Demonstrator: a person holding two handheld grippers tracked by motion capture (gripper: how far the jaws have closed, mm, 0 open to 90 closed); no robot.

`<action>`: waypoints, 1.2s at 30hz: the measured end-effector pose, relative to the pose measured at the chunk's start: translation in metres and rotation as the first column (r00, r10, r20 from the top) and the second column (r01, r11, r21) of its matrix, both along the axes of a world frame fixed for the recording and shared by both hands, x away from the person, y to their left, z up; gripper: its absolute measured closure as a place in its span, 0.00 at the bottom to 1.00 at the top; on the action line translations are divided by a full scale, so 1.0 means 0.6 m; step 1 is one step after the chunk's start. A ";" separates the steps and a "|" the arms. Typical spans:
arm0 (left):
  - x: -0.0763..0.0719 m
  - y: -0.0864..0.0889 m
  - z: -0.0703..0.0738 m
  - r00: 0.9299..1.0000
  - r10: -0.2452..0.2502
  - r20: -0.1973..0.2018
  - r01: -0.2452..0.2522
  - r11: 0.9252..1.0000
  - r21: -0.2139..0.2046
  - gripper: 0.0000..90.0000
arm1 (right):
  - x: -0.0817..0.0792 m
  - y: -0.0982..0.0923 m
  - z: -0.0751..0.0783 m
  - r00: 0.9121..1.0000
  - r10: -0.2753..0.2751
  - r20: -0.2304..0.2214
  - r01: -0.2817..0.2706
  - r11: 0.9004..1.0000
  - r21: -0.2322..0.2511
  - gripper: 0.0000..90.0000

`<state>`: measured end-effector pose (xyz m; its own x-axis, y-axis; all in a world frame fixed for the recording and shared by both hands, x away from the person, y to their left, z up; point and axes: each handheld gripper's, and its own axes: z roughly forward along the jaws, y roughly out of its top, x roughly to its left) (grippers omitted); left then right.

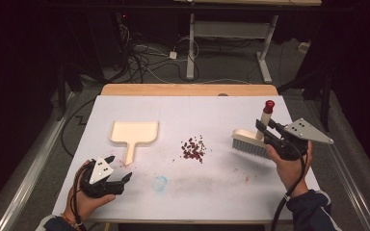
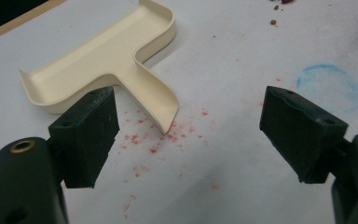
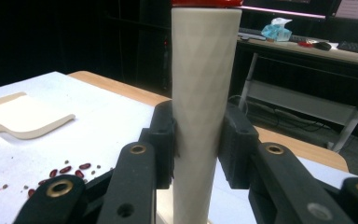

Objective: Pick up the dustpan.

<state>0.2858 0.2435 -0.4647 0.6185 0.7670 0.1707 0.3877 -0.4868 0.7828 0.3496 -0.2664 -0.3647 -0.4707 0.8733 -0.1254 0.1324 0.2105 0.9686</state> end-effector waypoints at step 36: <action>0.113 -0.025 -0.027 0.943 0.233 -0.238 -0.254 0.966 -0.058 0.28 | 0.058 0.027 0.018 0.998 -0.045 0.039 0.044 0.998 0.038 0.78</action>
